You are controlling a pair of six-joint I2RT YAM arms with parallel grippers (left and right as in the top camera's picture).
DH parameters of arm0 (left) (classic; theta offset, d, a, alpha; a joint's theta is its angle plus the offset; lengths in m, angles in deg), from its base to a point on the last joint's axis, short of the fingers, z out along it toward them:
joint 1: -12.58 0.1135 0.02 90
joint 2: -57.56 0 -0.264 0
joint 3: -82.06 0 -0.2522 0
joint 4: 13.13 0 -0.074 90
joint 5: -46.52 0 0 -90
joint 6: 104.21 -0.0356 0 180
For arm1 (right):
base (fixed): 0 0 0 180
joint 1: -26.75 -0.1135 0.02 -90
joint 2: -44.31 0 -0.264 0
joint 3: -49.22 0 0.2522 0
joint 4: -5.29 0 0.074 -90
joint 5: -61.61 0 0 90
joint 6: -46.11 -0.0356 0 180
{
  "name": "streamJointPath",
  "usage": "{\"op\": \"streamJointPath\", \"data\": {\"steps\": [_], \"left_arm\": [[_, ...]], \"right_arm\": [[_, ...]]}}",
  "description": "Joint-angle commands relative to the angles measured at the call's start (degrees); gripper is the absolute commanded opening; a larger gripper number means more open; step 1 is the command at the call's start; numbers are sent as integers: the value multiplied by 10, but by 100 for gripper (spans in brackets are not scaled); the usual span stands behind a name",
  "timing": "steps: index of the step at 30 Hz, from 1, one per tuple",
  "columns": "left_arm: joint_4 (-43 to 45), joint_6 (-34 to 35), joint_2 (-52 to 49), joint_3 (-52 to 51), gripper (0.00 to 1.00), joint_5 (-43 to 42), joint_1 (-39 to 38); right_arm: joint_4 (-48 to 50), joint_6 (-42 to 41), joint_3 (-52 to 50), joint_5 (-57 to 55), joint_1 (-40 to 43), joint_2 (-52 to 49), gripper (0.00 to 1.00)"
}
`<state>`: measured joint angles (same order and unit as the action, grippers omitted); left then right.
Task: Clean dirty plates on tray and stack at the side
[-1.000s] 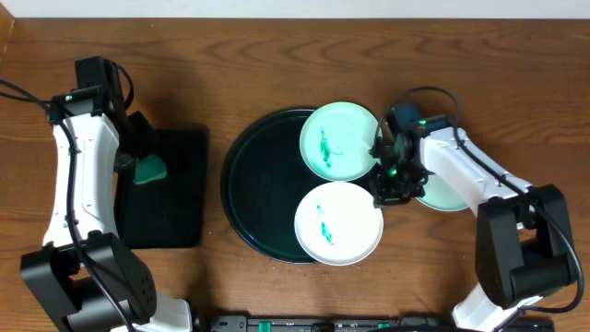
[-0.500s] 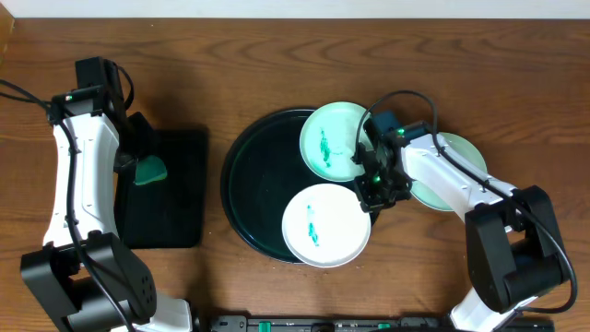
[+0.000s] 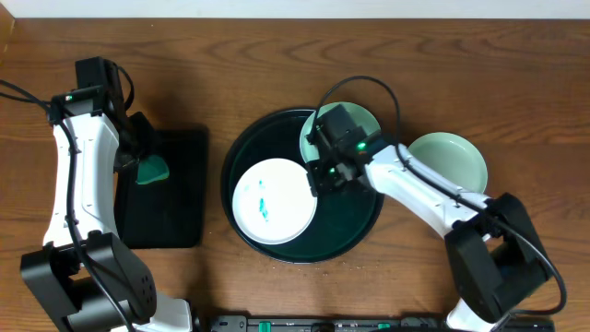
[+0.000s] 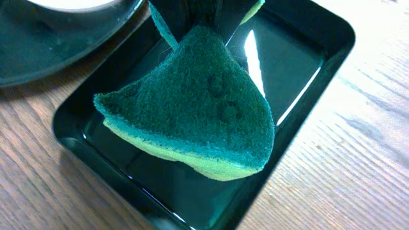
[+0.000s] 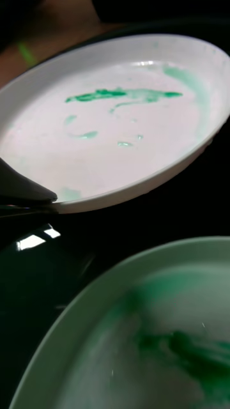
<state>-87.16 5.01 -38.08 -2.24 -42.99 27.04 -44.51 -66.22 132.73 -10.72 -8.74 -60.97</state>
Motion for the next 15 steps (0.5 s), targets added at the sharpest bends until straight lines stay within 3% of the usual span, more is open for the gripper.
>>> {"op": "streamJointPath", "data": {"steps": [1,15], "left_arm": [[-3,-16,-2,-6,7,-13,-9],[-14,-16,-2,-8,7,-73,-144]], "right_arm": [[5,-60,10,-33,-8,-19,1],[-26,-81,59,-7,11,-114,1]]}}
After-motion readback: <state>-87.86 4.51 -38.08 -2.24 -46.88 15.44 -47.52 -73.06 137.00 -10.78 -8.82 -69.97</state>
